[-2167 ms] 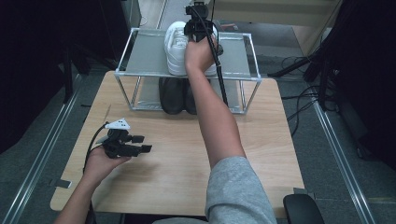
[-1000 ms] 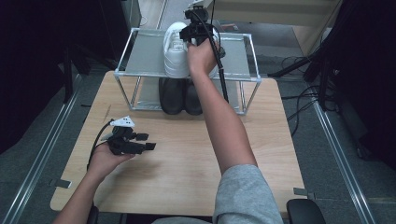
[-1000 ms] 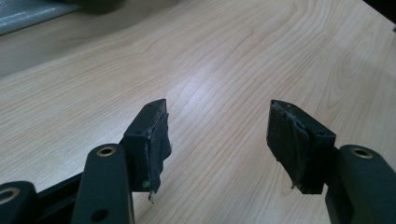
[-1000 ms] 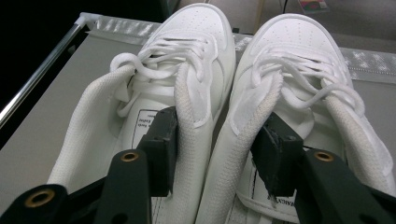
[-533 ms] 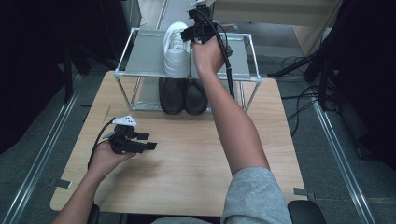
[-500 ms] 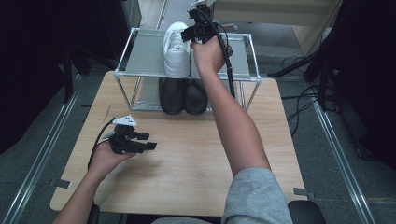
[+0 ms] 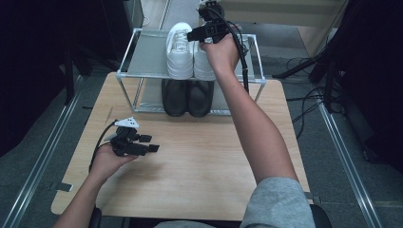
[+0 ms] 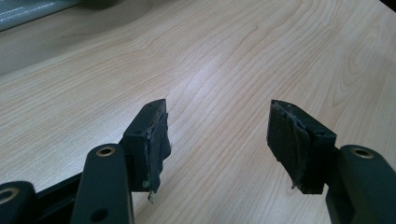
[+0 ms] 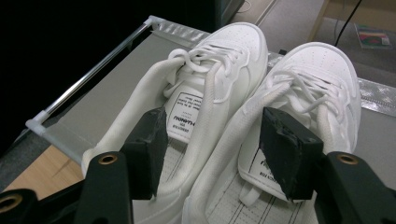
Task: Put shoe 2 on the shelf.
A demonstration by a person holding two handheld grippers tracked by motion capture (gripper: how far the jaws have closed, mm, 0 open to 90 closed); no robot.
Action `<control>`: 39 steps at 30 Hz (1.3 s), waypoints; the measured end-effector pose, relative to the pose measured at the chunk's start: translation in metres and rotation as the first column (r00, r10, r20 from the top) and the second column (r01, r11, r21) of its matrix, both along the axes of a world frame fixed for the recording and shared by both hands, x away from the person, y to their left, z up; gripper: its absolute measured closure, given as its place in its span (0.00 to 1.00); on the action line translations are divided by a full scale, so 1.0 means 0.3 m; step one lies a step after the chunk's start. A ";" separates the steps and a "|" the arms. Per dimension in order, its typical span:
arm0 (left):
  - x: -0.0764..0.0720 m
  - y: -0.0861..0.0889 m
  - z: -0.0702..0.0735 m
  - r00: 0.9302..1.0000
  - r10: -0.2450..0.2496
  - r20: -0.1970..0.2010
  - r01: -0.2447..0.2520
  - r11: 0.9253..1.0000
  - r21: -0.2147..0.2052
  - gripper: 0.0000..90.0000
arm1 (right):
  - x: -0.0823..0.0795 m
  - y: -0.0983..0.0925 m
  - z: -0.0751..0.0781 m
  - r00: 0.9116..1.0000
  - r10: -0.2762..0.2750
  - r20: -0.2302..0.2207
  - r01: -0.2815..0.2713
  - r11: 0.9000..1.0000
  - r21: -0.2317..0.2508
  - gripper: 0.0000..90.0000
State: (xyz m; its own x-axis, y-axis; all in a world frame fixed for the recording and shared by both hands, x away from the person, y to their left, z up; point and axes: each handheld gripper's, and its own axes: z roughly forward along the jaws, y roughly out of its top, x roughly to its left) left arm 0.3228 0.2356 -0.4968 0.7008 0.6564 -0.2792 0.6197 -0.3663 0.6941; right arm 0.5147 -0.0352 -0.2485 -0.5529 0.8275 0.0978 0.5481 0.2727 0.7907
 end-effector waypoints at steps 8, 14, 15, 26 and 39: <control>0.000 0.001 -0.001 1.000 0.001 -0.004 -0.001 1.000 0.004 0.43 | -0.041 -0.018 -0.004 0.997 0.071 -0.002 -0.071 0.997 -0.013 0.44; -0.002 0.001 -0.003 1.000 0.000 -0.004 0.000 1.000 0.002 0.43 | -0.074 -0.042 -0.007 0.994 0.106 0.003 -0.106 0.994 0.000 0.43; -0.002 0.001 -0.003 1.000 0.004 -0.006 -0.004 1.000 0.003 0.43 | -0.080 -0.048 -0.011 0.994 0.112 0.000 -0.112 0.994 -0.002 0.42; -0.001 0.003 -0.004 1.000 0.002 -0.007 -0.002 1.000 0.010 0.43 | -0.138 -0.113 -0.027 0.988 0.155 0.006 -0.155 0.987 0.035 0.41; -0.002 -0.001 -0.007 1.000 0.005 -0.010 -0.005 1.000 0.018 0.43 | -0.232 -0.165 -0.050 0.976 0.217 0.000 -0.216 0.975 0.057 0.41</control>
